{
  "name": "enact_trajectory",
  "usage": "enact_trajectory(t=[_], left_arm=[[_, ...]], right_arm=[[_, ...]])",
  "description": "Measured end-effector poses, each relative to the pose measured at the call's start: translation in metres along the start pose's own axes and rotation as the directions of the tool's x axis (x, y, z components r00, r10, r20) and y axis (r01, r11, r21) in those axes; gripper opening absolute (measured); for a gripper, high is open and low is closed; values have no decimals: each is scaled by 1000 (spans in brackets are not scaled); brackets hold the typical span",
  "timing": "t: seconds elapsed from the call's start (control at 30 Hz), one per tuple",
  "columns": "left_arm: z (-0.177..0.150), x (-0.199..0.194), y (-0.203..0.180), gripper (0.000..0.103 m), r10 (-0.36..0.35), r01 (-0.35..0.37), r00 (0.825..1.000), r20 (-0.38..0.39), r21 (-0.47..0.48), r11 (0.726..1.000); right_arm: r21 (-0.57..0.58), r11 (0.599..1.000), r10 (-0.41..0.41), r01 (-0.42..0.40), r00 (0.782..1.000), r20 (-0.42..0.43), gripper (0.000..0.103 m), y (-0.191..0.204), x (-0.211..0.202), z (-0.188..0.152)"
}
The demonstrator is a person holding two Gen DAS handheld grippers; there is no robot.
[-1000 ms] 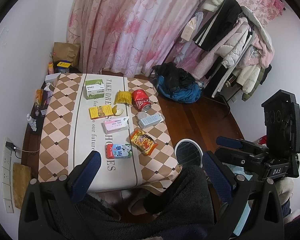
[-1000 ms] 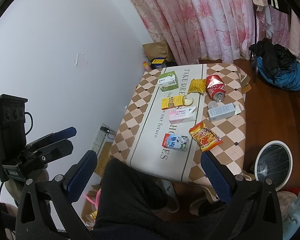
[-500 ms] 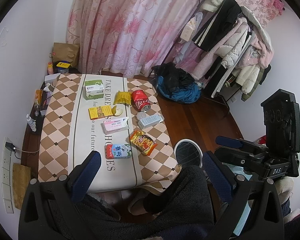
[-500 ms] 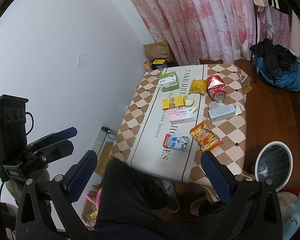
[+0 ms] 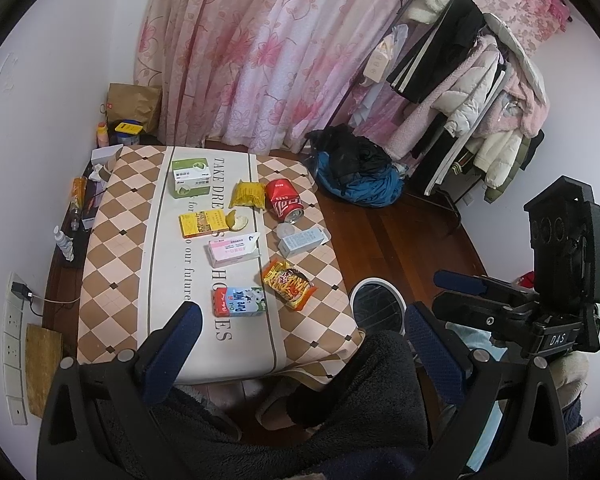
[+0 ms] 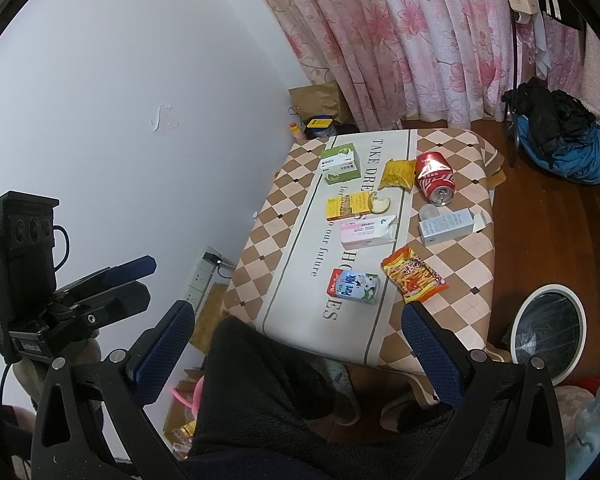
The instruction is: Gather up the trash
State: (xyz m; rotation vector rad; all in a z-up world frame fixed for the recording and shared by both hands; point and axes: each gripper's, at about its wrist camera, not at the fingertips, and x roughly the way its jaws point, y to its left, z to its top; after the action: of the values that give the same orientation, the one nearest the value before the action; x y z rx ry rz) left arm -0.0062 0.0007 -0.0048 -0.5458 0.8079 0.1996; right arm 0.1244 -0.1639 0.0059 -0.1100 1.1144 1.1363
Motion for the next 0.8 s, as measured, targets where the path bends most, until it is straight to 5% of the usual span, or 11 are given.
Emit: enact_trajectory(t=[0.7, 0.8], left_arm=[[-6, -1, 2, 103, 0, 0, 1000, 0, -1, 1000], [-8, 5, 6, 103, 62, -62, 998, 13, -12, 998]], right_arm=[[0, 1000, 2, -2, 1000, 4, 103, 0, -2, 0], [23, 1000, 1, -1, 1000, 16, 103, -1, -1, 2]])
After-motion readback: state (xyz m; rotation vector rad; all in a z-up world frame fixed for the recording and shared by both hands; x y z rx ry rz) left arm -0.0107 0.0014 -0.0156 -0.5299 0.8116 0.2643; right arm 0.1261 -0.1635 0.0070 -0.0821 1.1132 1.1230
